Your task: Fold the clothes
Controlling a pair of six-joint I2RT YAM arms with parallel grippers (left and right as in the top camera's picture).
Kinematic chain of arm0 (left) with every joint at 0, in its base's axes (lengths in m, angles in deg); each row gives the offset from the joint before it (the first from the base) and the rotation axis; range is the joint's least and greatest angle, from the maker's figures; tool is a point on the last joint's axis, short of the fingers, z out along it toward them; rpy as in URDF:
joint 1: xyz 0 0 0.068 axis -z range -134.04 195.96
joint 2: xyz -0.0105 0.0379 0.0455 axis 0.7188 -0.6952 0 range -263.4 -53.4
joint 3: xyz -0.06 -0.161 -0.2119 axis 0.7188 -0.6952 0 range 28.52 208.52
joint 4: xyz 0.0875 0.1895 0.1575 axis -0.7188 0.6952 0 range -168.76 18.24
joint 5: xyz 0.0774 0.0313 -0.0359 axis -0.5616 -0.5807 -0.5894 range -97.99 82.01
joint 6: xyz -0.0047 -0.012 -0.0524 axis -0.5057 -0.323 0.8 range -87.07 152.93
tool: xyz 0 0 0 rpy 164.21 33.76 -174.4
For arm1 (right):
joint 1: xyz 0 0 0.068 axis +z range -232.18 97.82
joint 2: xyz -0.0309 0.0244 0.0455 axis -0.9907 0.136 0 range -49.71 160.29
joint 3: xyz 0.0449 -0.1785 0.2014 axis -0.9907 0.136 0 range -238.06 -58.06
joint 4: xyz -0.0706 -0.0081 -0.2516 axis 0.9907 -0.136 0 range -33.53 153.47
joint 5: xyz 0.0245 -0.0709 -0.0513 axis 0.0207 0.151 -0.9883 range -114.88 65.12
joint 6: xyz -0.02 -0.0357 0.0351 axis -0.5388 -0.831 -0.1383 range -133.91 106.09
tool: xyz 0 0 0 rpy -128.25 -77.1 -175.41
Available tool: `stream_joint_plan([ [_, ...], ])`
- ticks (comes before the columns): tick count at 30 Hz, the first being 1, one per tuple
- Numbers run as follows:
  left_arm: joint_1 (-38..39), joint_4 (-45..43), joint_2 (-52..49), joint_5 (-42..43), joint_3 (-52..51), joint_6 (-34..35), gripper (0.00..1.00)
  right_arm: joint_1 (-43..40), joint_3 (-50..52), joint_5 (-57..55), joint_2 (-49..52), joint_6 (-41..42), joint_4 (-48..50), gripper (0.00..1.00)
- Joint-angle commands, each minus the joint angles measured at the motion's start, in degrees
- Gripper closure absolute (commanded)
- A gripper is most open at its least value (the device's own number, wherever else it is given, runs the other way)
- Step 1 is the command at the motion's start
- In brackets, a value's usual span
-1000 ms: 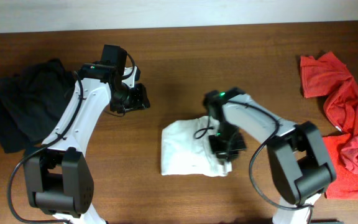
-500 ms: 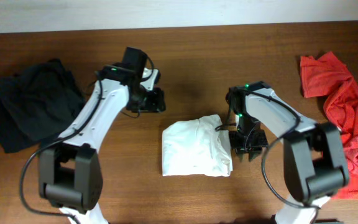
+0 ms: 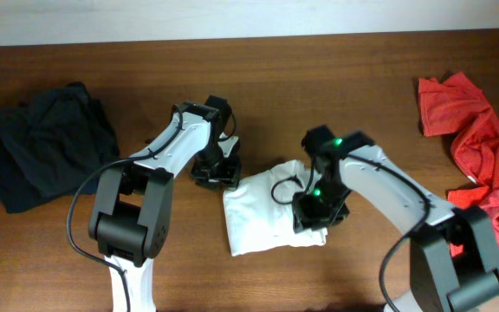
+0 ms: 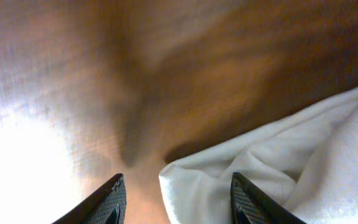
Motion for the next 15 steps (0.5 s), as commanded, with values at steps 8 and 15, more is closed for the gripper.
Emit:
stream_joint_plan([
  [8,0.1,14.7,-0.5,-1.1,0.5,-0.9,0.47,-7.1,6.7,-24.7,0.4,7.1,13.7,0.54],
  [15,0.5,16.7,0.0,1.2,0.5,-0.7,0.55,-12.2,2.2,-25.0,0.4,6.7,16.8,0.51],
])
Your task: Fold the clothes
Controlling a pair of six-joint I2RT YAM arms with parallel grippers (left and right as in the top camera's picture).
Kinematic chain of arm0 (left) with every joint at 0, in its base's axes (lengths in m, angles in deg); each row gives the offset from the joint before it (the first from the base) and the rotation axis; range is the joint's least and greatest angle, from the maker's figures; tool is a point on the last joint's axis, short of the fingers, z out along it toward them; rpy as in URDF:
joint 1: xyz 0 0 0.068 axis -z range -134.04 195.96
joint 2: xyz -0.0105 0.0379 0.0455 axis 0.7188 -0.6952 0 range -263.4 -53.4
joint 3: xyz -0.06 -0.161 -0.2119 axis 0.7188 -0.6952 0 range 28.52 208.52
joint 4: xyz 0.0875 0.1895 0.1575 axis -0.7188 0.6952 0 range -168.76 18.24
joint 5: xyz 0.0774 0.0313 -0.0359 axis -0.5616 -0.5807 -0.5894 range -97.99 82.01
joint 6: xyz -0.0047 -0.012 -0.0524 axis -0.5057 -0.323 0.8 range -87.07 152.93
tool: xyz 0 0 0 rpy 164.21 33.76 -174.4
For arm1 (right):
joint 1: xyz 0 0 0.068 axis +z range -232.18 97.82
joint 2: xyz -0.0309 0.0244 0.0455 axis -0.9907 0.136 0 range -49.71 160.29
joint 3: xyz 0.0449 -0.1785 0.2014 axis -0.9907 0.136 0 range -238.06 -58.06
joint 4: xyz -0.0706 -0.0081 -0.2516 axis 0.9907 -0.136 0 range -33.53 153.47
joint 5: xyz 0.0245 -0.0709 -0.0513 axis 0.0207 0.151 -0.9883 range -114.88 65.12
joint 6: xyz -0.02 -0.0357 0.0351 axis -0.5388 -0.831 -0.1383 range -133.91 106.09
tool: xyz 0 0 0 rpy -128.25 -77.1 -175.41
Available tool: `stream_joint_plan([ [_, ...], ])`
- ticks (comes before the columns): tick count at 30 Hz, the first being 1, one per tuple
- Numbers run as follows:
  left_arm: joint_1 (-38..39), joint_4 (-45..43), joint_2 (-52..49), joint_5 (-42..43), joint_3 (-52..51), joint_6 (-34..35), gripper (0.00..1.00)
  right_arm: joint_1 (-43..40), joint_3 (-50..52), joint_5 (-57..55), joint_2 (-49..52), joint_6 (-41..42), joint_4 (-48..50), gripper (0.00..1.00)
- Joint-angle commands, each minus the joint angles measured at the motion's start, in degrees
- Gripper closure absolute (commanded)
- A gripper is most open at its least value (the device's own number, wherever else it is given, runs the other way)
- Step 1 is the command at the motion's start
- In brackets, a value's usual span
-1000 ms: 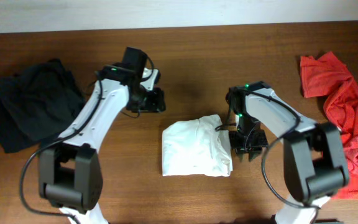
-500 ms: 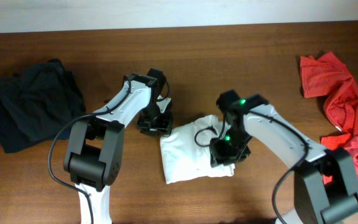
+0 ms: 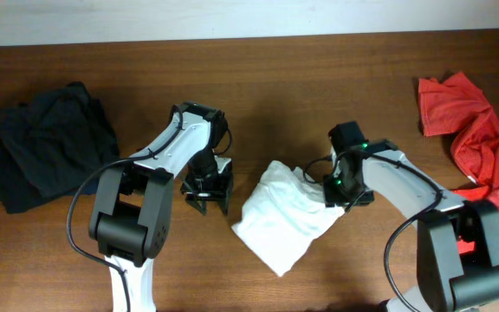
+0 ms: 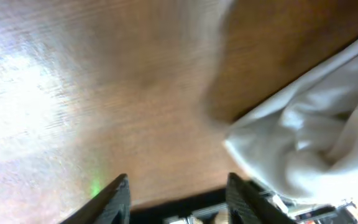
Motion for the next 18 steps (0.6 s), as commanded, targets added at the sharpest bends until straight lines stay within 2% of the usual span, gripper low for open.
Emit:
stream_joint_plan([
  [1,0.2,0.5,0.4,1.4,0.5,-0.6,0.55,-1.8,-4.4,-4.3,0.2,0.7,-3.7,0.5],
  [4,-0.7,-4.0,3.3,1.5,2.0,-0.7,0.54,-3.1,-9.1,-7.3,-0.2,0.7,-10.4,0.5],
  [6,-1.2,-8.6,5.1,3.8,3.3,-2.8,0.5,-3.8,-12.5,-7.3,-1.2,0.7,-14.3,0.5],
  [9,-1.2,-17.3,5.9,17.4,4.0,-12.4,0.36,-4.6,-18.2,-7.3,-2.8,0.9,-19.9,0.47],
  [11,-0.8,-21.9,5.0,20.1,4.0,-12.9,0.33,-4.7,-21.9,-7.3,-3.8,0.9,-23.8,0.45],
  [13,-0.1,-24.0,4.0,20.1,3.9,-12.9,0.29,-4.7,-23.9,-7.3,-4.3,0.7,-26.4,0.44],
  [18,2.5,-25.9,-0.2,26.1,3.9,-15.5,0.29,-4.7,-24.7,-7.3,-4.8,0.7,-28.7,0.44],
])
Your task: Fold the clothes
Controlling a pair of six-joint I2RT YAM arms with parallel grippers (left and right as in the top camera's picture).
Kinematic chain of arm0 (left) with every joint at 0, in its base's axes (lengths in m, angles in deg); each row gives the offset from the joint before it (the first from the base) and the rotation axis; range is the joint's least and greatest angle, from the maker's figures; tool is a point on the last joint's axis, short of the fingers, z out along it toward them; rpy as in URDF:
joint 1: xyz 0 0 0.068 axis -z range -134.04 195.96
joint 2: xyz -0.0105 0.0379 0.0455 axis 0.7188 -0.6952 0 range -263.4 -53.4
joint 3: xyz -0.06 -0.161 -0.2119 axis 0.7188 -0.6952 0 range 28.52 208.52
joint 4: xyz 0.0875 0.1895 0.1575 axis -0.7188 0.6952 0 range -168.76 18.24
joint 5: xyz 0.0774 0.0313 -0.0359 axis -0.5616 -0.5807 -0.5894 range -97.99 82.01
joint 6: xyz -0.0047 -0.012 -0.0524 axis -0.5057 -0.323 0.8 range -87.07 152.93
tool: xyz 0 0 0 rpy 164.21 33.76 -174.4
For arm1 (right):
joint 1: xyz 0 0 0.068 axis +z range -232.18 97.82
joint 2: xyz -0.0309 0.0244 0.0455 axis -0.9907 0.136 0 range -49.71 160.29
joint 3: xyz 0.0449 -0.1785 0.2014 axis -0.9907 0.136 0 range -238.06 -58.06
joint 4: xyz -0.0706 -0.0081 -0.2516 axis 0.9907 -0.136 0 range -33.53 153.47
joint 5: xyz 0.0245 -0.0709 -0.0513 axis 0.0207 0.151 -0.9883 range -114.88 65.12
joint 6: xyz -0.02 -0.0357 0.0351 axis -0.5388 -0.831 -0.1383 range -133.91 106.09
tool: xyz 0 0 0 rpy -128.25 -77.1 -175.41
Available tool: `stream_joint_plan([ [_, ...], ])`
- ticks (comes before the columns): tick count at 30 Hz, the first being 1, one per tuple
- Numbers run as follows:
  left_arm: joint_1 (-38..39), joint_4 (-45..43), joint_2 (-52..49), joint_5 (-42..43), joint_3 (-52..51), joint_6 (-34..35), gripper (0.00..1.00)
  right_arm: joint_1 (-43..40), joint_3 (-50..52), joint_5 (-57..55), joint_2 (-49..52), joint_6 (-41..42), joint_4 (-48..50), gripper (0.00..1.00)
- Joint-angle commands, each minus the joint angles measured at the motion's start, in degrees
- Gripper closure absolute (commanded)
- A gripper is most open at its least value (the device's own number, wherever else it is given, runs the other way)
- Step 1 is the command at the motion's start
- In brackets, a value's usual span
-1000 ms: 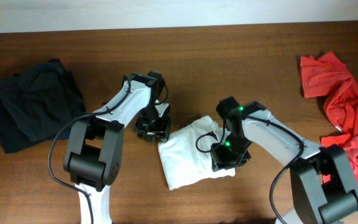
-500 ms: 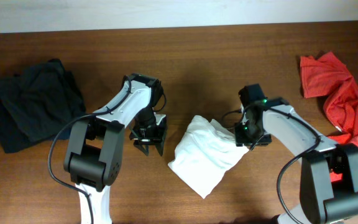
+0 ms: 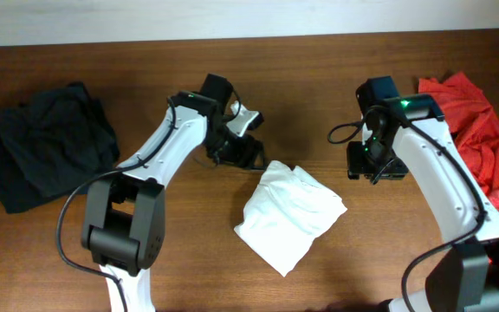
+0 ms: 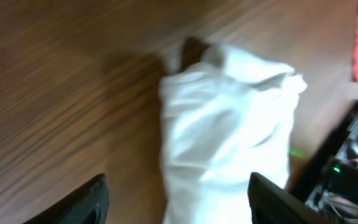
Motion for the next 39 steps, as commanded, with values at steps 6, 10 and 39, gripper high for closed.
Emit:
stream_joint_plan([
  [6,6.3,-2.3,-9.9,7.8,0.1,-4.1,0.28,-0.4,-0.9,-1.3,-1.0,0.3,-1.8,0.44],
  [10,9.1,-2.3,-11.7,10.8,0.1,-4.1,0.4,-0.4,-0.9,-1.4,-1.0,0.3,-2.0,0.44],
  [39,-27.1,3.5,8.6,-22.4,18.3,-3.0,1.0,-9.1,-0.9,-4.1,-1.0,-1.0,-3.2,0.44],
])
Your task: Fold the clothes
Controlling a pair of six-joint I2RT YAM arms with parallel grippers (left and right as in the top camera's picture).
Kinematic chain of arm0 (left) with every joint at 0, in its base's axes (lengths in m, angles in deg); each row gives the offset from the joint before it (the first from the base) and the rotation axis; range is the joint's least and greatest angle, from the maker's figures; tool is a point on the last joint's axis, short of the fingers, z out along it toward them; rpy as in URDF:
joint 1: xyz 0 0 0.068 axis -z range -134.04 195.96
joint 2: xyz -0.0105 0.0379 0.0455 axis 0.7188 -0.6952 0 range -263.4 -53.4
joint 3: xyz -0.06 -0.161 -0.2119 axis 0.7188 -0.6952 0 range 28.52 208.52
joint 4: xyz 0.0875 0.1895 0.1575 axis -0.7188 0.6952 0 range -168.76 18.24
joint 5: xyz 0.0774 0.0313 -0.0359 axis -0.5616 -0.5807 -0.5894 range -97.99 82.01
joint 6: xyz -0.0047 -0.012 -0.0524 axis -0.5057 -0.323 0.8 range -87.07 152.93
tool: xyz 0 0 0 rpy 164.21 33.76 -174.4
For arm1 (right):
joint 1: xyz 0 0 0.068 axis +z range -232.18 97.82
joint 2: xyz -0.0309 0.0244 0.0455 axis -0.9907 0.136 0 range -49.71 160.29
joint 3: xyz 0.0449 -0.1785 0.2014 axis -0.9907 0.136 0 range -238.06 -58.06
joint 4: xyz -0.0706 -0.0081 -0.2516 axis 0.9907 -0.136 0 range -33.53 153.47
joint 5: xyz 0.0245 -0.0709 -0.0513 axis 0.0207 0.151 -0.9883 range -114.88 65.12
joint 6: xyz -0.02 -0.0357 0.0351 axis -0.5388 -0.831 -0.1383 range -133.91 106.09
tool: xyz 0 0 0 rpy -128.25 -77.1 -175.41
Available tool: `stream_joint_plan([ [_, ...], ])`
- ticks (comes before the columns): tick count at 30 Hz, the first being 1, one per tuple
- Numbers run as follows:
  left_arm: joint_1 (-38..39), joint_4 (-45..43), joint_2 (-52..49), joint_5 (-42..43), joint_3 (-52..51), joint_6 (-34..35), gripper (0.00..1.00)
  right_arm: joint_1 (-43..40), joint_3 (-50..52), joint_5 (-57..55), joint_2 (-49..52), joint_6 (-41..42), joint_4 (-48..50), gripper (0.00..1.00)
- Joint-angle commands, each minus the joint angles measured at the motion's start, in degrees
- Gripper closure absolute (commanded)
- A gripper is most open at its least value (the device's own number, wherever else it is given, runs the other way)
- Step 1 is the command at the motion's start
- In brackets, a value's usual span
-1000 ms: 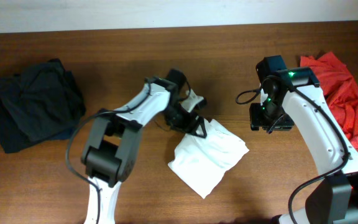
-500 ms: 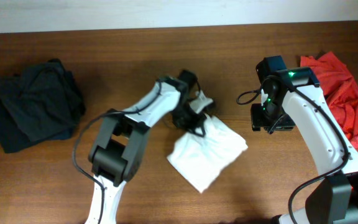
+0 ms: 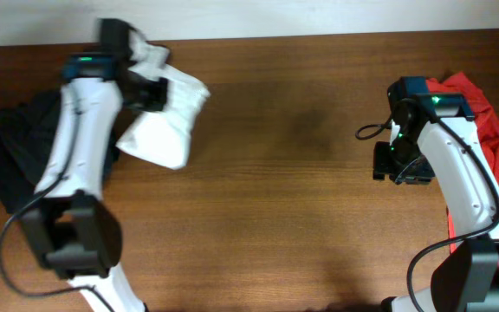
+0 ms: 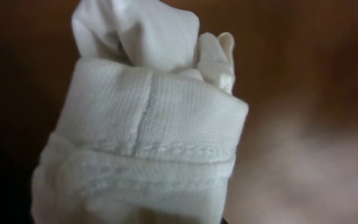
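Note:
The folded white garment (image 3: 161,120) hangs off the table at the back left, bunched in my left gripper (image 3: 148,89), which is shut on its top edge. In the left wrist view the white garment (image 4: 148,137) fills the frame and hides the fingers. My right gripper (image 3: 397,162) hovers over bare wood at the right, holding nothing; whether it is open or shut does not show. The red clothes (image 3: 479,130) lie crumpled at the right edge, partly behind the right arm.
A pile of dark clothes (image 3: 24,152) lies at the left edge, just left of the left arm and the hanging garment. The brown wooden table (image 3: 275,208) runs to a pale wall along the back.
The white garment lay on the middle of the table with my left gripper open at its upper edge. Now that gripper holds it at the back left, by the dark pile. The right gripper sits slightly farther right.
At first both grippers were at the white garment, the right one on top, the left one open at its left edge. Then the garment lay turned, the right gripper at its right edge. Later the right gripper stood clear. Now the left gripper holds the garment far left.

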Motion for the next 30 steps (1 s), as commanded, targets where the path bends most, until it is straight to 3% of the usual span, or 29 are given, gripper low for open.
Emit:
stream_joint_plan([
  [1,-7.6,-2.7,4.0,-2.4,1.1,2.0,1.0,-1.0,-0.8,-1.1,-0.9,-0.3,-0.2,0.44],
  [7,-17.1,-5.4,4.2,-2.3,1.1,2.5,1.0,-1.1,-0.8,-1.1,-0.9,-0.3,-0.2,0.43],
  [17,-29.3,-10.9,4.2,-0.7,1.0,9.7,1.0,-1.1,-0.8,-1.1,-0.9,-0.3,0.0,0.43],
  [26,-34.9,-10.1,-0.3,-0.8,0.9,10.1,0.98,-1.1,-0.8,-1.1,-0.9,-0.3,0.0,0.43],
  [28,-35.4,-9.9,-1.8,-0.8,0.9,10.1,0.57,-1.1,-0.8,-1.1,-0.9,-0.3,0.0,0.43],
  [29,-35.6,-10.0,-2.2,-0.9,0.9,10.1,0.32,-1.1,-0.8,-1.1,-0.9,-0.3,0.0,0.43],
  [30,-35.7,-10.3,-2.2,-0.9,0.9,10.1,0.01,-1.1,-0.8,-1.1,-0.9,-0.3,0.0,0.43],
])
